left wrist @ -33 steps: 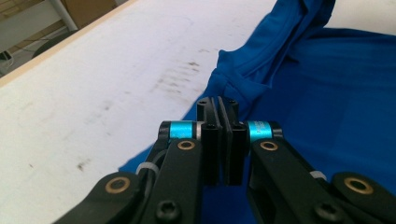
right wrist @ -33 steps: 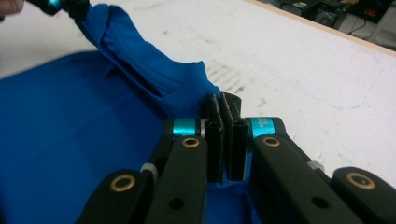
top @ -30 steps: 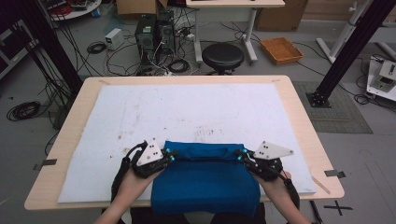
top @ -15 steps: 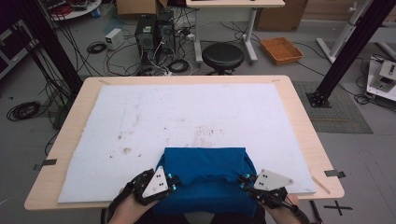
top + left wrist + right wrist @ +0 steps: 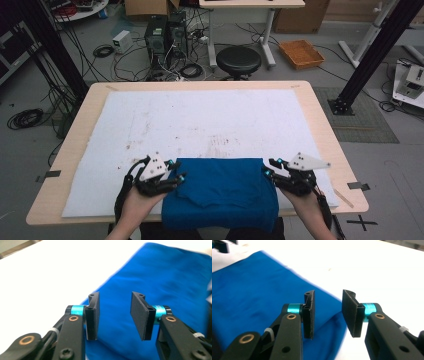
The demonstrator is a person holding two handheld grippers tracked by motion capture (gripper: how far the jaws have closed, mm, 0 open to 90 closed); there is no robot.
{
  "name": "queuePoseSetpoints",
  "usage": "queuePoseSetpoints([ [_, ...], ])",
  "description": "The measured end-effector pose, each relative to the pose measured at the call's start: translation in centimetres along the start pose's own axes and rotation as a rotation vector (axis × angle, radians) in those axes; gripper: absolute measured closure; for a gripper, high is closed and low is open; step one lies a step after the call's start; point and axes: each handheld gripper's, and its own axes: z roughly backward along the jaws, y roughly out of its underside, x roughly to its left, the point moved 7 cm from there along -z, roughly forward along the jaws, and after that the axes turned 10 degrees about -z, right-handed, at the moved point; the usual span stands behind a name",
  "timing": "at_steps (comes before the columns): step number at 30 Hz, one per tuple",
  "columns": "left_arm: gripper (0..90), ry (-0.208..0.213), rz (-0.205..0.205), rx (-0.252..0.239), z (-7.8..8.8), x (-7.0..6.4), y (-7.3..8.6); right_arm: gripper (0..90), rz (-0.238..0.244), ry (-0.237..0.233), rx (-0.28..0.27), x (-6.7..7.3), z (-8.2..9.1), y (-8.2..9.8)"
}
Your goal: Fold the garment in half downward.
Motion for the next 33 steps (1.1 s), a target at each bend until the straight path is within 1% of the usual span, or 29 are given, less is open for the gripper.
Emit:
queuePoseSetpoints([
  [1,58.9,-0.019,0.019,0.002,-0.3,0.7,0.0,61.8,-0.01,0.012,-0.003,-0.5,-0.6,-0.4],
  [2,58.0,-0.036,0.036,0.007,-0.6,1.3,0.0,61.5,-0.041,0.012,0.007,-0.9,-1.1,-0.6],
  [3,57.4,-0.05,0.052,0.016,-1.0,1.9,0.1,59.7,-0.057,0.018,0.01,-1.4,-1.7,-0.8],
  [4,57.4,-0.056,0.068,0.023,-1.3,2.3,0.3,58.6,-0.075,0.025,0.014,-1.7,-2.2,-1.0],
  [6,56.0,-0.063,0.123,0.043,-2.1,3.2,0.8,56.5,-0.103,0.031,0.026,-2.3,-3.1,-1.2],
  [7,55.3,-0.065,0.146,0.052,-2.4,3.5,1.1,54.7,-0.131,0.032,0.037,-2.5,-3.5,-1.2],
  [9,55.3,-0.066,0.18,0.075,-2.9,4.0,1.6,53.8,-0.166,0.041,0.059,-3.0,-4.3,-1.1],
  [11,55.1,-0.059,0.199,0.093,-3.3,4.2,1.9,53.3,-0.182,0.052,0.08,-3.4,-4.9,-0.8],
  [13,55.1,-0.043,0.215,0.11,-3.6,4.1,2.2,52.8,-0.201,0.054,0.104,-3.6,-5.4,-0.5],
  [15,54.5,-0.03,0.217,0.139,-3.9,4.0,2.5,52.3,-0.218,0.059,0.132,-3.7,-5.8,-0.1],
  [18,54.9,-0.024,0.232,0.15,-4.1,3.7,3.0,52.6,-0.236,0.059,0.176,-3.9,-6.2,0.7],
  [20,57.6,-0.02,0.25,0.168,-4.2,3.6,3.4,58.1,-0.235,0.048,0.196,-3.9,-6.4,1.2],
  [22,62.9,-0.014,0.258,0.168,-4.2,3.4,3.6,66.5,-0.225,0.027,0.203,-3.7,-6.5,1.4],
  [24,69.5,-0.008,0.25,0.164,-4.2,3.1,3.6,74.1,-0.199,0.017,0.206,-3.3,-6.4,1.4],
  [25,73.1,-0.005,0.238,0.165,-4.2,3.0,3.5,78.6,-0.185,0.015,0.206,-3.2,-6.3,1.4],
  [27,80.6,-0.004,0.228,0.16,-4.2,2.7,3.4,84.9,-0.167,0.008,0.207,-2.9,-6.2,1.4],
  [29,83.7,-0.002,0.224,0.158,-4.2,2.6,3.5,86.4,-0.149,0.003,0.201,-2.9,-6.2,1.4],
  [33,84.9,-0.011,0.219,0.145,-4.1,2.8,3.2,87.2,-0.121,0.008,0.186,-2.9,-6.0,1.1],
])
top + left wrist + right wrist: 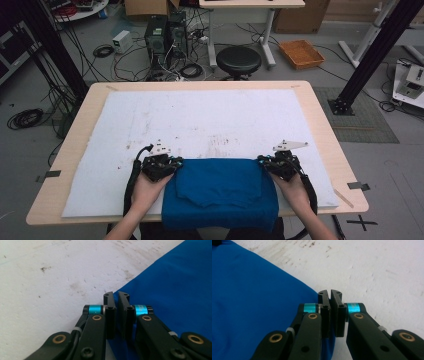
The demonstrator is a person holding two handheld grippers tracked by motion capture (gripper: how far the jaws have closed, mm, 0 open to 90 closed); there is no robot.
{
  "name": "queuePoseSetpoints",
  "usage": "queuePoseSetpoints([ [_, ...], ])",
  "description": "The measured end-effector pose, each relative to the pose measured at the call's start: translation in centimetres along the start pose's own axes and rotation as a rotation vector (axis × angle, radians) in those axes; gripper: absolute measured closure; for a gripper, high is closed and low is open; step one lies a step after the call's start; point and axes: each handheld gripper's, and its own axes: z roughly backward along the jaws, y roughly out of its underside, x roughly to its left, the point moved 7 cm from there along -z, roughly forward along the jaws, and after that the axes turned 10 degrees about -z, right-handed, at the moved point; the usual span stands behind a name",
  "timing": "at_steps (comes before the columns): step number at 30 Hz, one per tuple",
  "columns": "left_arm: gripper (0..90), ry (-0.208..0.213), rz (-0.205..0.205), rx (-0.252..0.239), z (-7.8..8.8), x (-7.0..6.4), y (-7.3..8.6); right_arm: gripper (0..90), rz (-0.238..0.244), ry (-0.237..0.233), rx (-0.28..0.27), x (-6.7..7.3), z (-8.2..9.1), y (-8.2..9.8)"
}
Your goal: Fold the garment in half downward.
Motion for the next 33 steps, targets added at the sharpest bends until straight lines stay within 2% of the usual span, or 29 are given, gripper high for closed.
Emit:
queuePoseSetpoints([
  [5,85.1,-0.025,-0.019,-0.003,-0.4,1.4,-1.3,87.4,0.027,0.008,-0.021,-0.4,-0.2,-1.6],
  [6,85.1,-0.033,-0.032,-0.004,-0.6,1.8,-1.7,87.4,0.03,0.01,-0.027,-0.5,-0.4,-2.1],
  [8,85.0,-0.04,-0.027,-0.002,-1.1,2.7,-2.4,87.4,0.031,0.019,-0.028,-1.0,-0.8,-3.2],
  [10,85.0,-0.057,-0.041,0.008,-1.5,3.6,-3.2,87.4,0.028,0.008,-0.045,-1.4,-1.2,-4.5],
  [12,85.0,-0.063,-0.037,0.005,-2.1,4.5,-3.9,87.4,0.016,0.001,-0.051,-1.9,-1.7,-5.8],
  [16,85.0,-0.067,-0.005,0.006,-3.3,6.2,-4.7,87.4,0.011,0.007,-0.055,-3.1,-2.8,-8.0],
  [18,85.0,-0.064,-0.014,0.017,-3.9,6.8,-4.9,87.4,0.008,0.02,-0.047,-3.7,-3.4,-8.6],
  [19,85.0,-0.066,-0.011,0.019,-4.2,7.1,-5.1,87.4,0.012,0.025,-0.045,-4.0,-3.7,-8.9],
  [21,85.0,-0.075,-0.036,0.007,-4.6,7.6,-5.4,87.4,0.006,0.04,-0.038,-4.4,-4.3,-9.1],
  [23,85.0,-0.071,-0.037,0.023,-5.0,8.0,-5.4,87.4,0.016,0.056,-0.038,-4.7,-4.7,-9.2],
  [27,84.3,-0.075,-0.05,0.022,-5.3,8.2,-5.6,87.2,0.009,0.073,-0.026,-5.1,-5.1,-9.0],
  [28,82.3,-0.088,-0.054,0.019,-5.2,8.2,-5.7,86.1,0.011,0.075,-0.026,-5.1,-5.1,-9.0],
  [30,70.7,-0.1,-0.04,0.011,-4.7,8.2,-5.9,77.6,0.023,0.099,-0.036,-5.0,-4.9,-8.9],
  [33,61.2,-0.133,-0.046,-0.02,-3.3,7.5,-6.2,71.0,0.034,0.121,-0.052,-4.5,-4.0,-8.7],
])
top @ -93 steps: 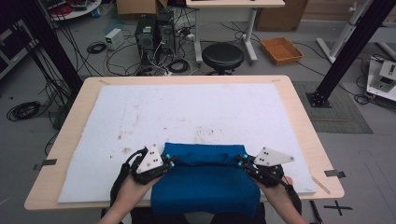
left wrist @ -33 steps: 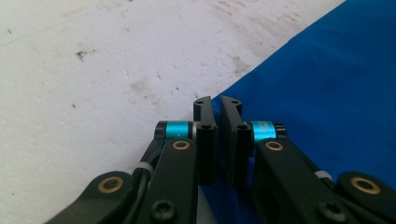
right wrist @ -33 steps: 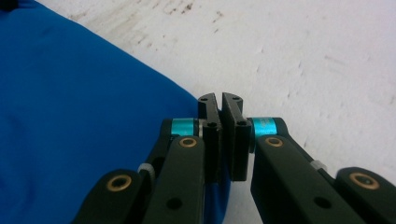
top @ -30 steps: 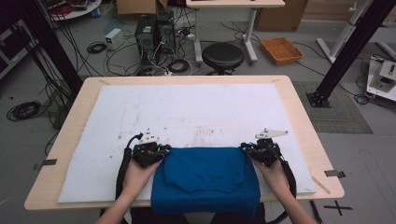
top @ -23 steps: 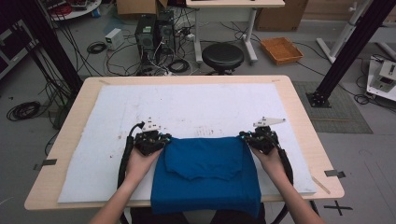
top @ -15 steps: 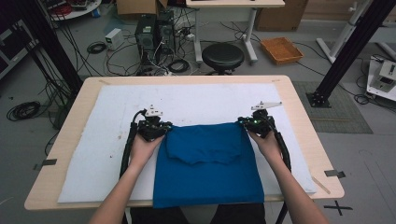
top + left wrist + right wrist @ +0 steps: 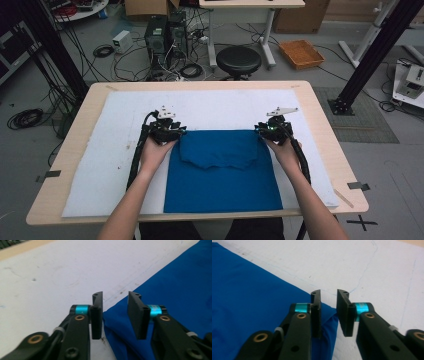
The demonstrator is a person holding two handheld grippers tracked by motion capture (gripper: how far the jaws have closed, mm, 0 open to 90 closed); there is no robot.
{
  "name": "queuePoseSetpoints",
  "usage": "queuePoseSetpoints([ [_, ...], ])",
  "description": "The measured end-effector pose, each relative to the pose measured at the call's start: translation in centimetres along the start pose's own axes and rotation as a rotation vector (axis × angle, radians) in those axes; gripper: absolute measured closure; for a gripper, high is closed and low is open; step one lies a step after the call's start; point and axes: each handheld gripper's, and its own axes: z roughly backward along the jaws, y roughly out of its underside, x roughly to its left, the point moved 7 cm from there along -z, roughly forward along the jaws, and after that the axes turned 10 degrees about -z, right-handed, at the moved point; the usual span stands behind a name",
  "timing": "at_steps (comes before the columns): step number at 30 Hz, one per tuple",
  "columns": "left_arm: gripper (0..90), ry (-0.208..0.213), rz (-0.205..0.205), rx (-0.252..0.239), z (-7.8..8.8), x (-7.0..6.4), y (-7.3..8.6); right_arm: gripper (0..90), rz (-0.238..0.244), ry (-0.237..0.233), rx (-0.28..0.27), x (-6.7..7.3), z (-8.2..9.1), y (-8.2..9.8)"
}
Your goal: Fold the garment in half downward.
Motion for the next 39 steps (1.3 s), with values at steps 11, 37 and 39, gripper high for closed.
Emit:
queuePoseSetpoints([
  [11,55.0,0.073,0.151,0.025,4.0,-5.5,3.7,56.2,-0.034,-0.052,-0.019,3.4,4.7,3.8],
  [37,86.9,0.141,0.19,0.006,4.2,-7.1,4.3,85.0,-0.07,-0.128,0.03,5.4,4.8,6.7],
  [39,86.8,0.162,0.179,-0.003,4.7,-7.4,4.1,85.0,-0.067,-0.133,0.024,5.6,5.2,6.7],
])
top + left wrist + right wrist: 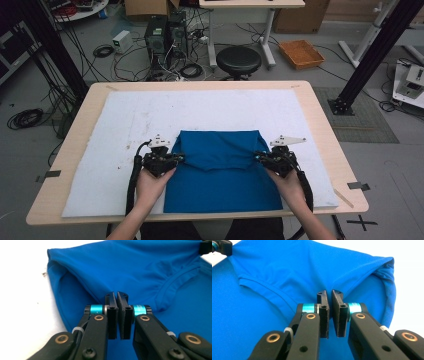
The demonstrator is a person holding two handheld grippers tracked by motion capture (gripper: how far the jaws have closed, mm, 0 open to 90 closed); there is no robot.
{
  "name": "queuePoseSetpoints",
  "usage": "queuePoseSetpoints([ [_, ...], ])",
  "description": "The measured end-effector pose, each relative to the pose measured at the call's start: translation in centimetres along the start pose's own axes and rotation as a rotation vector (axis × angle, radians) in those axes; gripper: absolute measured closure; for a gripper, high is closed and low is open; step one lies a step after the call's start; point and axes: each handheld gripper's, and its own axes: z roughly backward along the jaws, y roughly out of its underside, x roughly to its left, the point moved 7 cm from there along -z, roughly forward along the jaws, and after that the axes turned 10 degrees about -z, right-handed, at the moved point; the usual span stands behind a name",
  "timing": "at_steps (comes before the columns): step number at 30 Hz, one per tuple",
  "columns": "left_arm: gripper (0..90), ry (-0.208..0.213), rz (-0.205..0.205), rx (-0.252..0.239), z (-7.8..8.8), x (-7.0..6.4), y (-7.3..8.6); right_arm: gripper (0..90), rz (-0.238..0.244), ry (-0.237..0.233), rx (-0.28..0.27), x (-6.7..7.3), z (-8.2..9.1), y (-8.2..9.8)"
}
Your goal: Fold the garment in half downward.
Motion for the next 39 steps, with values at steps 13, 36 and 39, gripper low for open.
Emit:
queuePoseSetpoints([
  [13,86.8,0.116,-0.07,-0.005,4.9,-5.1,1.6,85.0,0.061,-0.041,-0.012,2.5,4.7,2.3],
  [36,86.1,0.141,-0.123,0.086,5.8,-7.5,6.0,84.8,0.165,-0.02,0.051,5.5,6.7,8.2],
  [39,80.1,0.134,-0.122,0.082,5.9,-7.4,6.0,80.5,0.182,-0.022,0.053,5.7,6.7,8.2],
])
